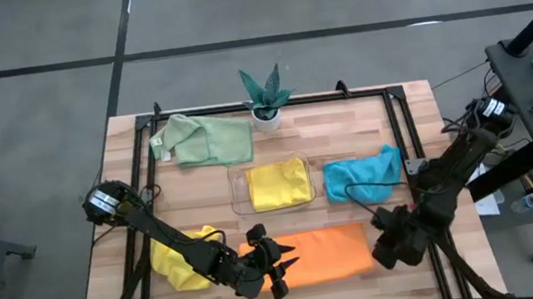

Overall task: Fold microfiber towels
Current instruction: Fold the orange microfiber towel

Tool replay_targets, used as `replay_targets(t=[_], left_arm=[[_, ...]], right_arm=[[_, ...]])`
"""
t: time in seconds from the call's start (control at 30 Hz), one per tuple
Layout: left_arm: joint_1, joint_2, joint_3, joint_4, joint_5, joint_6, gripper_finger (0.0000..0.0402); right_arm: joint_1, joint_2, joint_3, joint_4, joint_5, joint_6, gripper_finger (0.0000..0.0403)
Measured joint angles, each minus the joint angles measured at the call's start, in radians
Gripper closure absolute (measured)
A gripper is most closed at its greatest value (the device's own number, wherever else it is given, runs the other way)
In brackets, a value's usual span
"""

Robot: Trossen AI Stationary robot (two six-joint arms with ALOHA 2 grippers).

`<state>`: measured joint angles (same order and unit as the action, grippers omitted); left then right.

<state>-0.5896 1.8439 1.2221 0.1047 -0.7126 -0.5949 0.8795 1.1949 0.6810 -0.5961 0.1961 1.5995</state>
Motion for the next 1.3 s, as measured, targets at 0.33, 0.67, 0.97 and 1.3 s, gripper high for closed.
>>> replay_targets(t=[0.33, 0.67, 0.97, 1.3], left_arm=[[0.0, 0.0, -0.002, -0.009, 0.001, 0.007, 0.0291], [0.0, 0.0, -0.003, -0.01, 0.001, 0.009, 0.0291], [0.001, 0.0, -0.003, -0.017, 0.001, 0.009, 0.0291], [-0.006, 0.0, -0.003, -0.093, 0.091, -0.001, 0.0291]], right_arm=[[-0.003, 0.033, -0.093, 0.162, 0.092, 0.111, 0.0186], [-0.043, 0.068, -0.18, 0.39, 0.12, 0.083, 0.0131], [-0.079, 0.216, -0.182, 0.677, 0.154, -0.027, 0.0148], [-0.115, 0.217, -0.179, 0.677, 0.187, -0.142, 0.0301]])
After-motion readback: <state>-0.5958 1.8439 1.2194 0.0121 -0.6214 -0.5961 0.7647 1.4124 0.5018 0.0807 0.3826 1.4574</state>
